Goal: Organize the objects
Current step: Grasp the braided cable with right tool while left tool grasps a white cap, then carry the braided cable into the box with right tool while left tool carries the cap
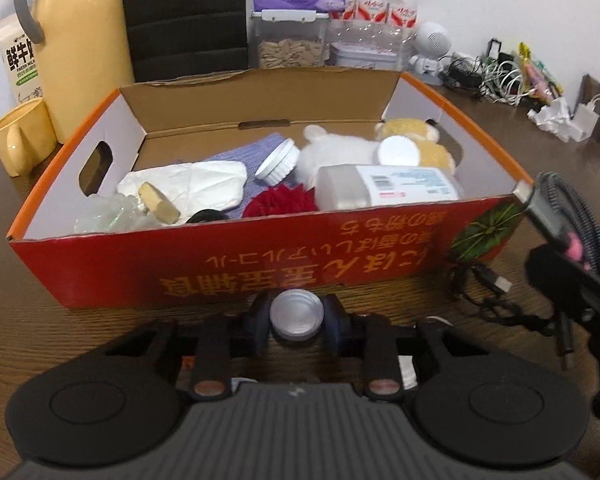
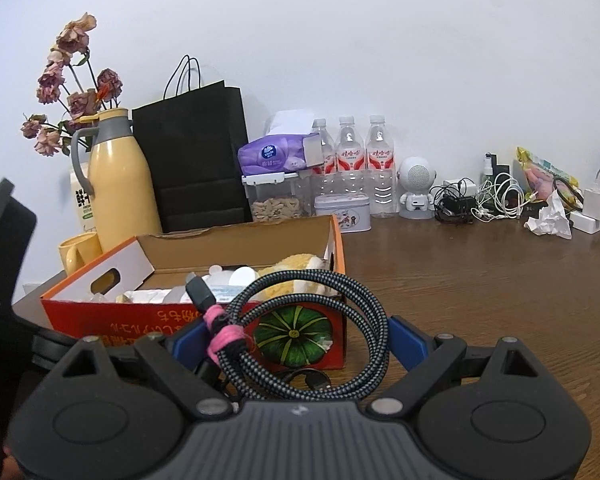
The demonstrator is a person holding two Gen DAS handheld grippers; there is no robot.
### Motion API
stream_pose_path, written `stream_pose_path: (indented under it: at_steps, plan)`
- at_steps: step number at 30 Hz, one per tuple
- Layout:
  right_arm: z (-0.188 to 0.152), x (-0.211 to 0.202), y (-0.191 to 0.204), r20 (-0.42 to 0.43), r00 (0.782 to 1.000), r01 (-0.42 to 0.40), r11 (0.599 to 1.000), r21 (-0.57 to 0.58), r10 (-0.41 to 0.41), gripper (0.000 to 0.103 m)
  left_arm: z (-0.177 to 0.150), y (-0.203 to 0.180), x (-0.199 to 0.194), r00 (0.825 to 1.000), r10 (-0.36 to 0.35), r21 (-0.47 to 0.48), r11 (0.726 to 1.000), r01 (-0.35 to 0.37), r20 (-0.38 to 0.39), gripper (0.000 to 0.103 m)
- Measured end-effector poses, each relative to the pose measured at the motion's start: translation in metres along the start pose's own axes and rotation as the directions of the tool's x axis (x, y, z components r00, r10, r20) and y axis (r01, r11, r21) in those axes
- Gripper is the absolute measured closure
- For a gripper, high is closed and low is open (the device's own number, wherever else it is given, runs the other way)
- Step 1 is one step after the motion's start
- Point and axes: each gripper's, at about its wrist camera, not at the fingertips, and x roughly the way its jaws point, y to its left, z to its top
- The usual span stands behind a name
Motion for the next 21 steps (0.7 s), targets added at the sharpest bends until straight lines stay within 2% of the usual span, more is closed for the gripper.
stream_pose_path:
  at_steps: [12, 21]
  plan:
    - [-0.002, 0.002, 0.001, -0.004, 1.0, -0.001, 1.0, -0.005, 0.001, 0.011, -0.002, 0.004, -0.026, 0.997, -0.03, -0.027, 0.999, 0.032, 0.075, 0.074]
    - [-0.002, 0.006, 0.009, 0.002, 1.0, -0.005, 0.999, -0.044, 0.005, 0.011, 0.0, 0.013, -0.056, 0.985, -0.058, -0.038, 0.997, 0.065, 0.16, 0.074]
